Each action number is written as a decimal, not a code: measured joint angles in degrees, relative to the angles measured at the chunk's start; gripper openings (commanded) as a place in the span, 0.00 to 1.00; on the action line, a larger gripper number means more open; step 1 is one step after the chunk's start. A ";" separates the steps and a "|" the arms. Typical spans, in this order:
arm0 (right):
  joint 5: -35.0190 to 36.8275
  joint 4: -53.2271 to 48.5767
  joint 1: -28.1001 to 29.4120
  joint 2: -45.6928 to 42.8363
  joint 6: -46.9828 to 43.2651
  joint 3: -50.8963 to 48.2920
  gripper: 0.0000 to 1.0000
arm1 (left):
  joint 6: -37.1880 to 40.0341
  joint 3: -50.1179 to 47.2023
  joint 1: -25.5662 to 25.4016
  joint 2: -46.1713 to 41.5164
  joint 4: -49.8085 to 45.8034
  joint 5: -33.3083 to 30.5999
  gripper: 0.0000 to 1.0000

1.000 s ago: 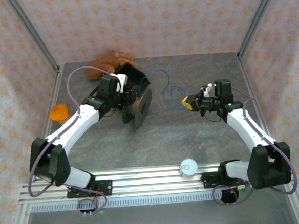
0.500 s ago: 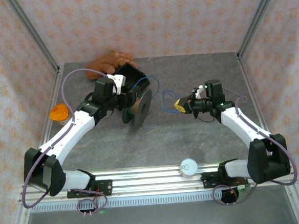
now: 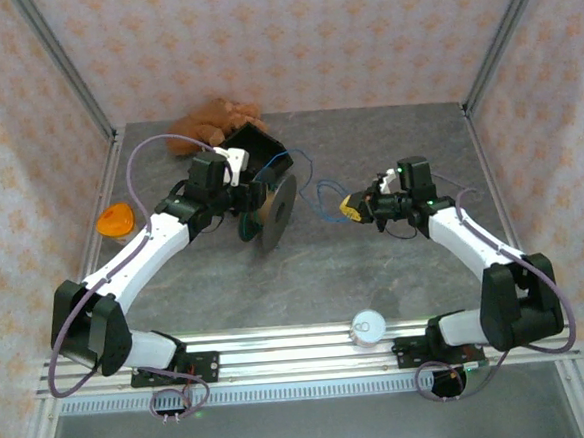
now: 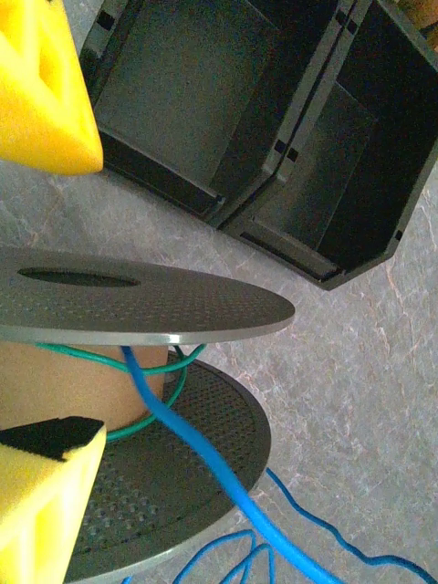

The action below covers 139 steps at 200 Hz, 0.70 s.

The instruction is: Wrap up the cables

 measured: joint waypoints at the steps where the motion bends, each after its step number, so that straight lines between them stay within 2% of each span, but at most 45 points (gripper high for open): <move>1: 0.00 0.00 0.00 0.04 0.00 0.00 0.00 | 0.00 0.00 0.00 0.00 0.00 0.00 0.71; 139: -0.07 1.97 0.00 3.10 0.17 0.00 0.00 | 1.22 1.75 0.00 3.50 0.13 0.00 0.56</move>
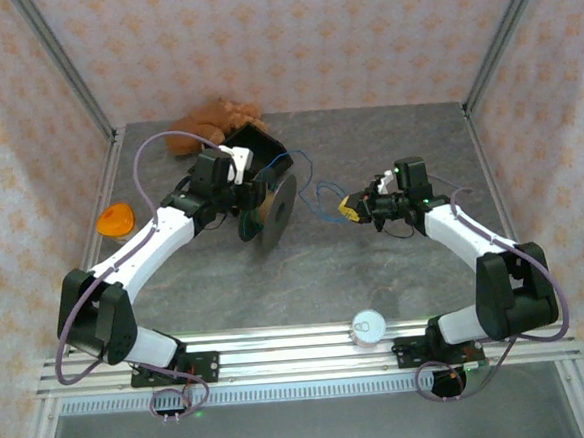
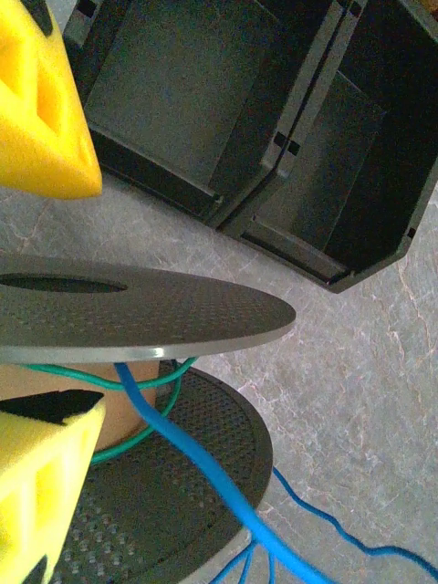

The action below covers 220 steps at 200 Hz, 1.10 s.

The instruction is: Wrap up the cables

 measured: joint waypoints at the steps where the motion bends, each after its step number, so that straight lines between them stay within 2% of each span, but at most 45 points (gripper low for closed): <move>1: 0.00 0.00 0.00 0.00 0.00 0.00 0.00 | 0.04 0.02 0.00 0.00 0.00 0.00 0.56; 106: -1.01 -0.09 0.00 1.22 -0.44 0.00 0.00 | 0.90 0.66 0.00 3.69 1.73 0.02 0.48; 125: -1.05 -0.13 0.11 1.29 -0.68 0.00 0.00 | 0.87 0.81 0.00 3.82 2.36 0.02 0.44; 146: -1.18 -0.15 0.26 1.29 -1.09 0.00 0.00 | 0.92 1.09 0.00 4.37 3.15 0.09 0.31; 174: -1.29 -0.33 0.46 1.42 -1.53 0.00 0.00 | 1.11 1.33 -0.04 4.74 3.37 0.28 0.00; 220: -0.92 -2.71 0.48 1.44 -3.17 0.35 0.00 | 1.90 1.40 0.07 4.87 3.21 -0.26 0.00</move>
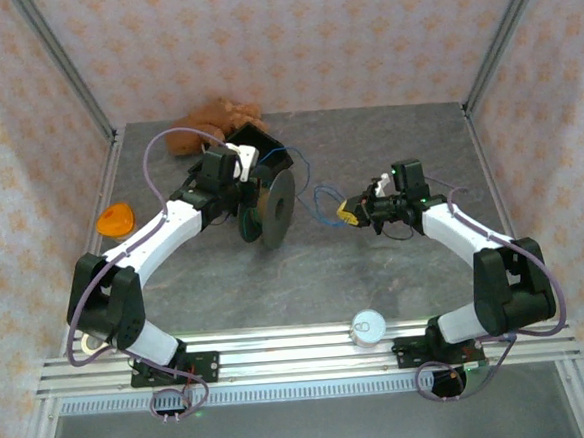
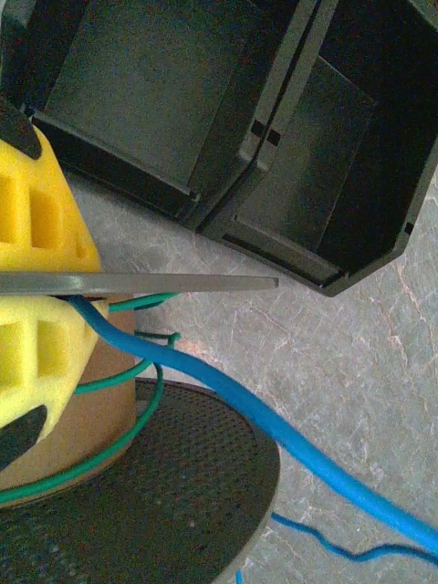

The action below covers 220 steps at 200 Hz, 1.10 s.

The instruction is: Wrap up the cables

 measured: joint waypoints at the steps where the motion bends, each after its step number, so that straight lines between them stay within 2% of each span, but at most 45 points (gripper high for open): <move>1: 0.09 -0.17 0.00 0.00 -0.15 0.04 0.00 | 0.00 0.00 0.00 0.00 0.00 0.00 0.00; 39: 4.39 -11.47 -0.46 0.00 -7.45 6.93 0.00 | 0.33 -0.02 0.00 -1.31 -1.57 -1.46 0.00; 84: 13.79 -25.05 -6.32 0.37 -19.96 18.53 0.00 | 0.31 0.57 0.00 -8.39 -6.03 -1.44 0.00; 124: 21.31 -31.10 -7.02 4.55 -27.43 24.20 0.00 | -0.22 5.38 1.03 -11.87 -11.80 0.28 0.00; 175: 27.96 -34.05 -7.17 7.54 -31.74 24.33 0.00 | -4.13 7.58 7.67 -16.52 -16.39 5.11 0.00; 220: 31.15 -34.93 -7.17 9.92 -34.01 24.59 0.00 | -11.47 8.79 15.89 -18.88 -16.11 14.27 0.00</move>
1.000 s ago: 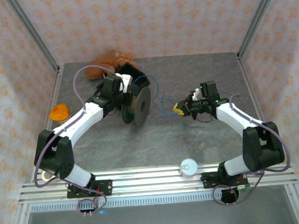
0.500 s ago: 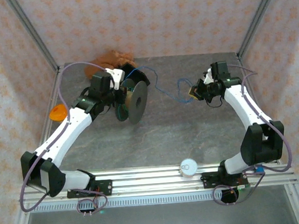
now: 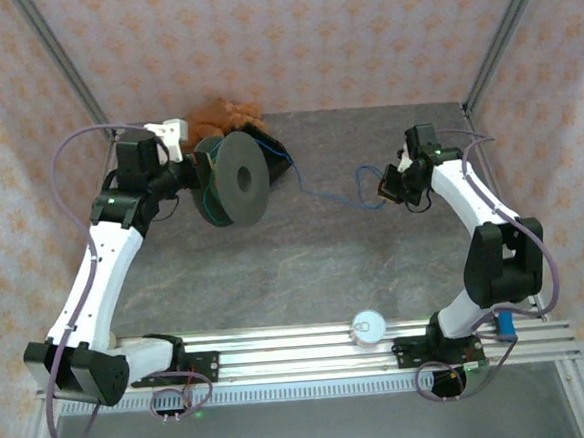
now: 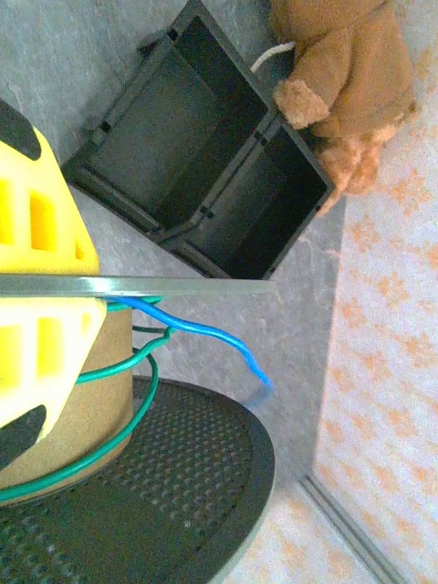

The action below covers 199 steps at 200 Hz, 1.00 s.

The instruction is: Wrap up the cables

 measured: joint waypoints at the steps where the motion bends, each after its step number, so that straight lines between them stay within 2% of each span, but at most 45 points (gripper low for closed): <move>1: 0.02 0.00 0.00 0.09 -0.04 0.00 0.00 | -0.33 0.00 0.24 -0.07 0.09 0.37 0.00; 43: 0.98 -0.26 -0.37 2.56 -0.85 -0.26 0.00 | -7.72 1.05 5.20 -0.66 3.15 6.34 0.00; 73: 0.50 0.24 0.17 2.21 -0.98 -2.32 0.00 | -11.67 2.97 6.60 -0.63 4.17 5.57 0.00; 115: 0.44 -0.09 5.92 -1.60 -0.79 -3.74 0.00 | -15.30 5.25 6.60 1.75 6.78 4.83 0.00; 134: 3.65 -1.90 6.40 -4.33 -0.50 -2.64 0.00 | -14.62 4.61 6.40 2.49 6.58 4.61 0.00; 156: 9.84 -4.76 5.92 -7.26 -0.22 1.11 0.00 | -11.30 3.02 3.41 2.03 4.46 1.22 0.00; 182: 15.04 -5.55 4.50 -11.17 0.57 5.51 0.00 | -6.54 -0.42 -4.39 1.33 2.08 -4.55 0.00; 199: 15.93 -5.49 3.56 -13.77 1.70 7.19 0.00 | -4.20 -3.30 -9.01 1.40 1.57 -8.48 0.00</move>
